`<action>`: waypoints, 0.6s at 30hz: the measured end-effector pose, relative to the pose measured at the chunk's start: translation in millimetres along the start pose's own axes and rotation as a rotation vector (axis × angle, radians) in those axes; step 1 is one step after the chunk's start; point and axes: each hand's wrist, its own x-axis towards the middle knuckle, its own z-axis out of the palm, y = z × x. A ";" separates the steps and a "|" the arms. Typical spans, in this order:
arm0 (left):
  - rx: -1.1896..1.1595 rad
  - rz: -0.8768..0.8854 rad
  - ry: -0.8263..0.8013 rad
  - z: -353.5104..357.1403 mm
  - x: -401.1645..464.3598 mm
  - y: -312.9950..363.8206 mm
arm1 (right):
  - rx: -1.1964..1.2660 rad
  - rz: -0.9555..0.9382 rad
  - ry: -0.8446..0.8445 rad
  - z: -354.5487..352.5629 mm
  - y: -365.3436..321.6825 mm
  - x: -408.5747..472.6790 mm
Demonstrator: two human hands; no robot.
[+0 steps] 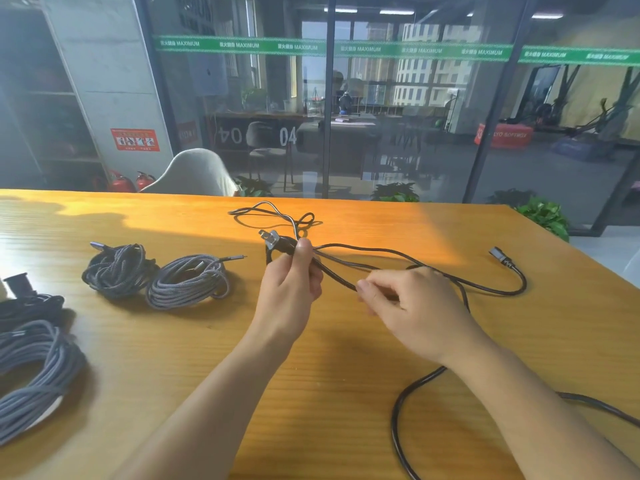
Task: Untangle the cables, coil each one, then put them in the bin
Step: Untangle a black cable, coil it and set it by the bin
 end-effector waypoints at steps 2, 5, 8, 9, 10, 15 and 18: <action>-0.007 -0.010 0.018 -3.6 3.1 -1.3 | 0.055 0.015 -0.173 -0.1 -1.6 0.6; -0.217 -0.122 -0.014 -4.2 4.1 -0.3 | 0.214 -0.013 -0.437 2.7 -10.0 -2.8; -0.486 -0.281 -0.156 -6.6 1.8 6.0 | 0.447 0.014 -0.609 7.2 -15.3 -5.4; -0.539 -0.304 -0.210 -8.4 1.3 8.4 | 0.526 0.042 -0.632 7.8 -14.2 -4.6; -0.592 -0.311 -0.256 -10.7 0.7 11.6 | 0.577 0.071 -0.637 7.3 -11.8 -3.8; -0.700 -0.302 -0.450 -20.9 0.6 21.0 | 0.390 0.158 -0.702 2.6 6.4 1.3; -0.694 -0.308 -0.474 -23.9 0.1 22.6 | 0.374 0.183 -0.647 -10.3 27.1 3.7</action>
